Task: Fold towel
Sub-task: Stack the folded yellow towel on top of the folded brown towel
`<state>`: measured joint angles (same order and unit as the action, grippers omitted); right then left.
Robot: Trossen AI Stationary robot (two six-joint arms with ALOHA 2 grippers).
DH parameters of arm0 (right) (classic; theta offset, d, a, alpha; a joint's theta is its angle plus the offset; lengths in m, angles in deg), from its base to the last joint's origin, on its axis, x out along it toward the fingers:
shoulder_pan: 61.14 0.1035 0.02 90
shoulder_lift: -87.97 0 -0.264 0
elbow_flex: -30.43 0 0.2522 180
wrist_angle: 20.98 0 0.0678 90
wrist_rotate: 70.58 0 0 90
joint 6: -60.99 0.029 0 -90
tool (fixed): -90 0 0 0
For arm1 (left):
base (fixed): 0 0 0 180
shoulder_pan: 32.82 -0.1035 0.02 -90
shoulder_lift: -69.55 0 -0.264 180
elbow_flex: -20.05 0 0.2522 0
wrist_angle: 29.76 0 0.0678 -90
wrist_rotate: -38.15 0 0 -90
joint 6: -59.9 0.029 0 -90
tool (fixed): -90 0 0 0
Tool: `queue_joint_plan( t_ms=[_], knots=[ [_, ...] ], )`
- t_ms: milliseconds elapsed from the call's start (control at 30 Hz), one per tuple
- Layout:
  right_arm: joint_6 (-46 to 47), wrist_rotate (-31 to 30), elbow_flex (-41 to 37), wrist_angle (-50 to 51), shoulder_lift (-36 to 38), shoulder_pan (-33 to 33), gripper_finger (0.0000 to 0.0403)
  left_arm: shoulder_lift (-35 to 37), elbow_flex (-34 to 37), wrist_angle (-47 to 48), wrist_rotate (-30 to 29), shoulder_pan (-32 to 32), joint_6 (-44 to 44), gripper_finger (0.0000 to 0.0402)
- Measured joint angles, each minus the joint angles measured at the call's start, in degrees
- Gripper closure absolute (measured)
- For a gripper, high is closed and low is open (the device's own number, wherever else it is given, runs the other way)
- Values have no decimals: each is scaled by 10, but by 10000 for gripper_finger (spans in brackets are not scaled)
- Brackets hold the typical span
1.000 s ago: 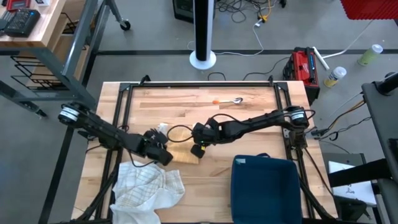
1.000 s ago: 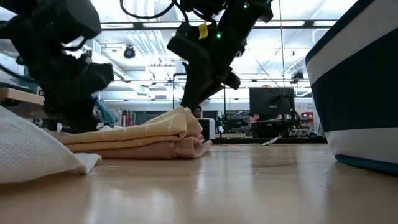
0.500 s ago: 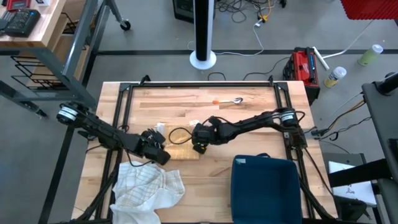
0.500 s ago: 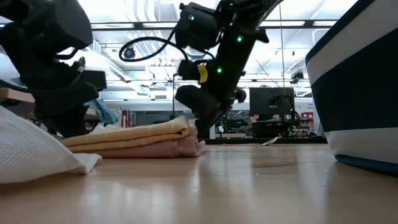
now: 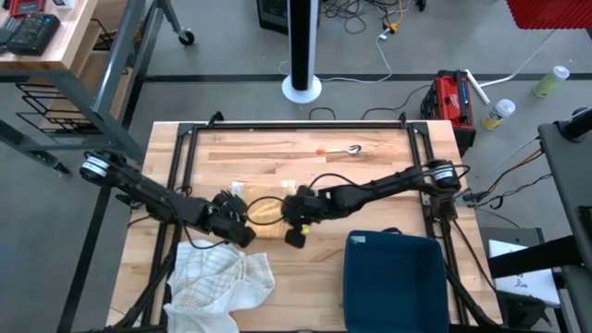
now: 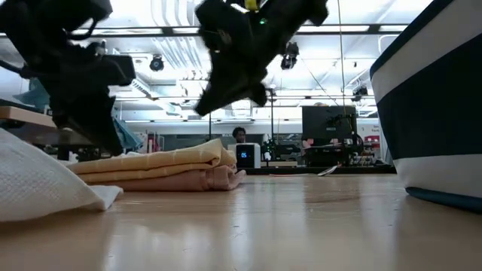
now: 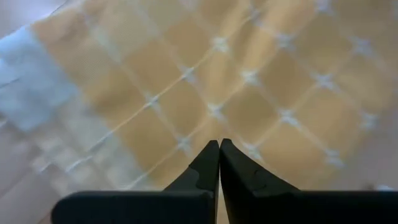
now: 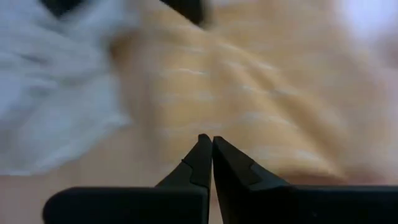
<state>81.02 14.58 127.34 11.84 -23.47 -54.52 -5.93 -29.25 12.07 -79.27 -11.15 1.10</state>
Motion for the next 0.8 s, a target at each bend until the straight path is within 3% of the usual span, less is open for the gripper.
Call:
queue_joint_plan(
  t_ms=[67, 200, 467, 700, 800],
  knots=[
    [-5, 52, 1, -21, -15, -1, 396, 0, -1, -6, 2, 11, 3, 400],
    [-20, 91, -1, -9, -53, -6, 396, -15, 17, -5, 48, 25, -5, 399],
    [-36, 202, 3, 48, -105, -34, 396, -25, 52, -10, 48, 25, -68, 400],
    [-35, 201, -3, 109, -75, -35, 396, -3, 40, 40, 60, 26, -68, 400],
    [-14, 174, -2, 108, -41, -30, 396, 22, 24, 42, 59, 29, -64, 399]
  ],
)
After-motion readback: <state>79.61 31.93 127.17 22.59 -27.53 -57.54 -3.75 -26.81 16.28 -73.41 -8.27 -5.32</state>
